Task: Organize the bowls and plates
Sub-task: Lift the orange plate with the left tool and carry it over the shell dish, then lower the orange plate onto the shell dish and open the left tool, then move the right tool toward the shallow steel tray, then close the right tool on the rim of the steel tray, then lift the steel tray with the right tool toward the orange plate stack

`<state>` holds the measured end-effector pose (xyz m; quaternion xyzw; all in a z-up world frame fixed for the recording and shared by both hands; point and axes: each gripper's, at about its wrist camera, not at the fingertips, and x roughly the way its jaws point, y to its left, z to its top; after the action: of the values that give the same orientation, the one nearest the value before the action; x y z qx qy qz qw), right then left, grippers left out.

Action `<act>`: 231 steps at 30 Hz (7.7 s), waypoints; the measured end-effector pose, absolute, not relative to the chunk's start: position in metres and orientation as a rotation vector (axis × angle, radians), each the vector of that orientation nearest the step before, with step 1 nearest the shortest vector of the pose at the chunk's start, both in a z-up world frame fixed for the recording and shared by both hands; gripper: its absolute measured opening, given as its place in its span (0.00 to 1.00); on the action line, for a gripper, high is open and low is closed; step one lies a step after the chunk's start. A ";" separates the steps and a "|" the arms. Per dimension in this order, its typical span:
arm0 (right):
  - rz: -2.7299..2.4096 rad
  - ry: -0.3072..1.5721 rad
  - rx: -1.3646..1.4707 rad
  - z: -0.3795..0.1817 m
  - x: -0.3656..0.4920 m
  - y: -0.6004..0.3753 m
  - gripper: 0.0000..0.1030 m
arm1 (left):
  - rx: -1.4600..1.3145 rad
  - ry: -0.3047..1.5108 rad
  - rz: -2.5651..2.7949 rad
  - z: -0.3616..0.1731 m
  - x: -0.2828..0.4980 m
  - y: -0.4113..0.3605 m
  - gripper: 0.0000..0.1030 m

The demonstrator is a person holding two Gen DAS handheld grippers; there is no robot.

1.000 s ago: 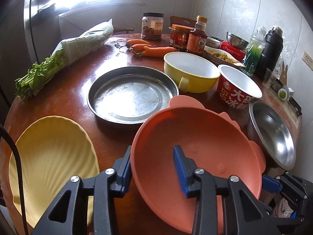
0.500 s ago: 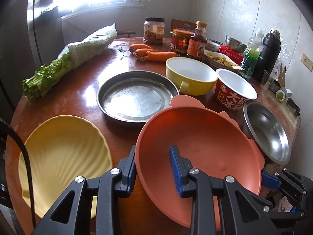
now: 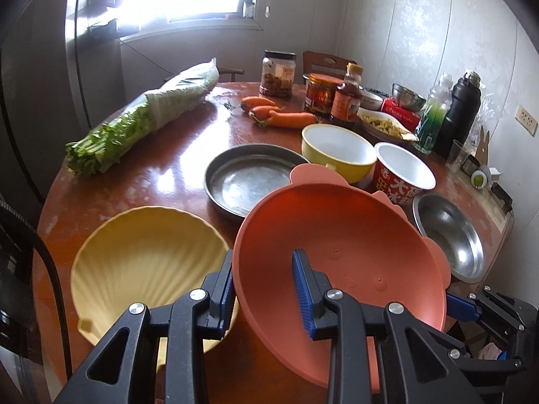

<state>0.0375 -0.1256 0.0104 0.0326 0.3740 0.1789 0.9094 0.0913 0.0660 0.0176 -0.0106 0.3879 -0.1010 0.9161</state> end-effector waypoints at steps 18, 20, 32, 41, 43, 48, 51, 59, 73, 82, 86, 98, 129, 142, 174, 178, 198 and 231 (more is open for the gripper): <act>0.507 0.699 -0.021 0.042 0.047 -0.050 0.43 | -0.049 0.726 -0.042 0.050 0.075 0.145 0.32; 0.525 0.697 -0.031 0.045 0.051 -0.038 0.43 | -0.057 0.725 -0.027 0.050 0.074 0.155 0.32; 0.552 0.733 -0.075 0.031 0.083 0.003 0.43 | -0.104 0.764 0.024 0.026 0.089 0.189 0.32; 0.540 0.783 -0.108 0.008 0.094 0.016 0.43 | -0.112 0.806 0.030 0.002 0.100 0.197 0.32; 0.537 0.790 -0.111 0.005 0.096 0.018 0.43 | -0.106 0.808 0.033 -0.001 0.101 0.197 0.32; 0.536 0.791 -0.116 0.000 0.100 0.019 0.43 | -0.080 0.799 0.048 -0.002 0.102 0.194 0.32; 0.537 0.792 -0.109 -0.001 0.100 0.017 0.43 | -0.070 0.798 0.052 -0.002 0.102 0.194 0.32; 0.516 0.771 -0.169 -0.003 0.095 0.025 0.45 | -0.037 0.800 0.084 -0.004 0.102 0.194 0.32; 0.505 0.755 -0.246 -0.004 0.088 0.042 0.48 | -0.055 0.794 0.109 -0.002 0.098 0.202 0.32; 0.510 0.758 -0.233 -0.001 0.087 0.041 0.51 | -0.063 0.785 0.095 0.002 0.095 0.202 0.32; 0.507 0.767 -0.220 -0.001 0.088 0.037 0.51 | -0.054 0.786 0.090 0.002 0.094 0.199 0.32; 0.509 0.757 -0.199 0.004 0.084 0.029 0.59 | -0.048 0.755 0.067 0.014 0.087 0.193 0.32; 0.277 0.697 -0.005 0.037 0.065 -0.139 0.66 | 0.025 0.726 -0.158 0.046 0.097 0.047 0.61; 0.298 0.722 0.024 0.029 0.086 -0.134 0.71 | 0.004 0.770 -0.154 0.041 0.117 0.059 0.63; 0.395 0.892 -0.196 -0.007 0.202 -0.027 0.47 | -0.030 0.793 -0.103 0.040 0.140 0.123 0.72; 0.407 0.938 -0.201 -0.012 0.196 -0.037 0.45 | -0.018 0.791 -0.114 0.041 0.134 0.117 0.72; 0.521 0.923 -0.218 -0.013 0.073 -0.087 0.45 | 0.028 0.841 -0.188 0.015 0.055 0.067 0.72; 0.358 0.821 -0.079 -0.019 0.040 -0.138 0.44 | 0.003 0.900 -0.160 -0.021 0.054 0.044 0.72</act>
<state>0.0398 -0.1377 -0.0194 -0.0383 0.3968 0.1732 0.9006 0.0537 0.0435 -0.0210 0.0015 0.4345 -0.0773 0.8974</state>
